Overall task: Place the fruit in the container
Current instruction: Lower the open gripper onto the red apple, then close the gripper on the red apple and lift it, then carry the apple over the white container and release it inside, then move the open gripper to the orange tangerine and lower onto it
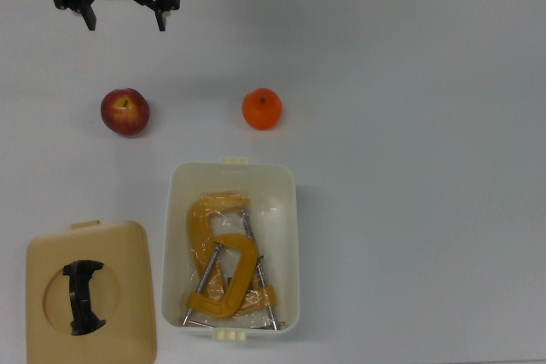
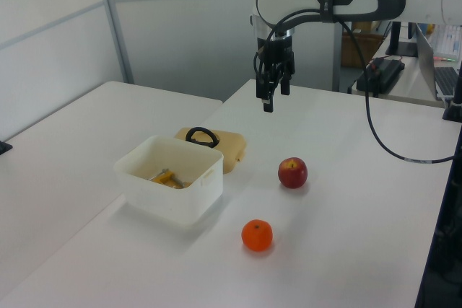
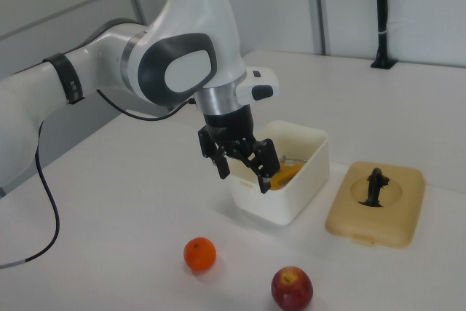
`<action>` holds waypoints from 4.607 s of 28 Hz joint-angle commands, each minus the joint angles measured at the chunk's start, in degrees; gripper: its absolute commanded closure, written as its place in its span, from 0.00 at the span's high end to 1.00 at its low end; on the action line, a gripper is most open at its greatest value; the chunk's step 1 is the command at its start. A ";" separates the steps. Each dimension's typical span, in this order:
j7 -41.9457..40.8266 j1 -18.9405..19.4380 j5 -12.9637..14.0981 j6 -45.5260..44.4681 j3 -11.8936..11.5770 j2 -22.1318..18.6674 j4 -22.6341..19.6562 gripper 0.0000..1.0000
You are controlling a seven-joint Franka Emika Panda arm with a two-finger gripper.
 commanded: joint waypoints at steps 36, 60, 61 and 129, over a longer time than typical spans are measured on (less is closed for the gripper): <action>7.11 0.60 -19.04 32.24 -1.40 9.80 -24.07 1.00; 8.51 -0.55 -5.51 26.09 -1.31 6.64 -9.85 0.00; 9.56 -0.46 -4.81 25.83 -1.14 6.64 -9.14 0.00; 28.46 19.14 -15.52 30.48 3.34 2.59 -32.42 1.00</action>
